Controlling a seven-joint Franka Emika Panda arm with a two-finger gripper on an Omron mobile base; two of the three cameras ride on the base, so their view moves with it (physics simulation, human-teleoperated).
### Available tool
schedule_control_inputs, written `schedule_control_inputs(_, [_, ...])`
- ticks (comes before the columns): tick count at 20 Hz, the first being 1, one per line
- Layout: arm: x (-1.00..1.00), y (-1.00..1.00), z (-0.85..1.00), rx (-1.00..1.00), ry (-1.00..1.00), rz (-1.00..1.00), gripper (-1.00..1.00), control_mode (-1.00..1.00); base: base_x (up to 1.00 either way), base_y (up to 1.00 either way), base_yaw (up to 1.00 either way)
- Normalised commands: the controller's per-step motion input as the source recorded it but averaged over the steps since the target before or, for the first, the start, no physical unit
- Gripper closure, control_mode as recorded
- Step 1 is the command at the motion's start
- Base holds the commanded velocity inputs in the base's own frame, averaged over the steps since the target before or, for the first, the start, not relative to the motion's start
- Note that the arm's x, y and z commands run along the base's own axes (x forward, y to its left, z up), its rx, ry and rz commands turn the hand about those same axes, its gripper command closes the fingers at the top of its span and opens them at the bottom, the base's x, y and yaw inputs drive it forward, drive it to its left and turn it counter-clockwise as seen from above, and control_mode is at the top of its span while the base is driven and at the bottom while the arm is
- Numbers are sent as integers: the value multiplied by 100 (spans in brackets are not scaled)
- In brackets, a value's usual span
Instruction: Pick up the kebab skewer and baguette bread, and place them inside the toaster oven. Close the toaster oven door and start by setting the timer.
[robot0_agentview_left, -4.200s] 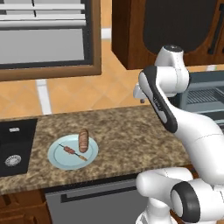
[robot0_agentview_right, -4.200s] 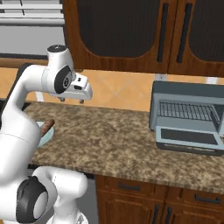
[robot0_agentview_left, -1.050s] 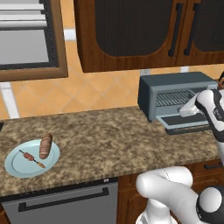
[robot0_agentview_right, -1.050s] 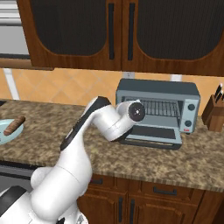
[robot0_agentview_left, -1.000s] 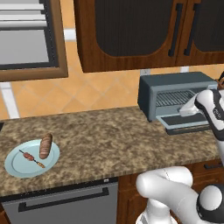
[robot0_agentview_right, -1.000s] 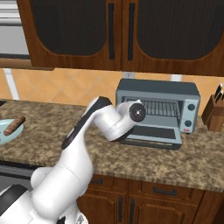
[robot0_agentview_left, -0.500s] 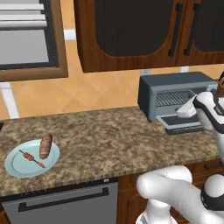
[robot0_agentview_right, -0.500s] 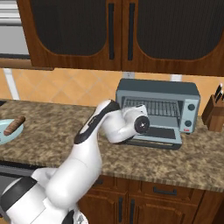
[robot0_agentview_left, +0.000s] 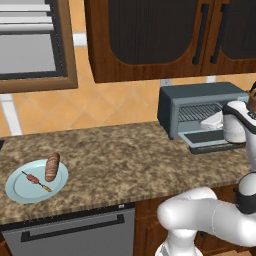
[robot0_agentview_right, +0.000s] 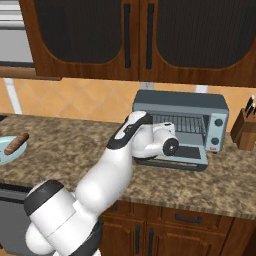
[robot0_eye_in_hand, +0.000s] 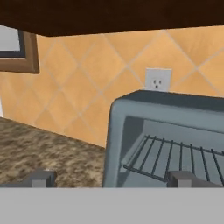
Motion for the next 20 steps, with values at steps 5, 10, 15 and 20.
schedule_control_inputs(5, [45,-15,-36,9,0,-4,-100,-100,0,0,0])
schedule_control_inputs(10, [42,-14,-26,0,-1,-3,-100,-100,0,0,0])
schedule_control_inputs(15, [23,-17,-11,0,-1,0,-100,-100,0,0,0])
schedule_control_inputs(20, [33,-15,-2,1,-1,-1,-100,-100,0,0,0])
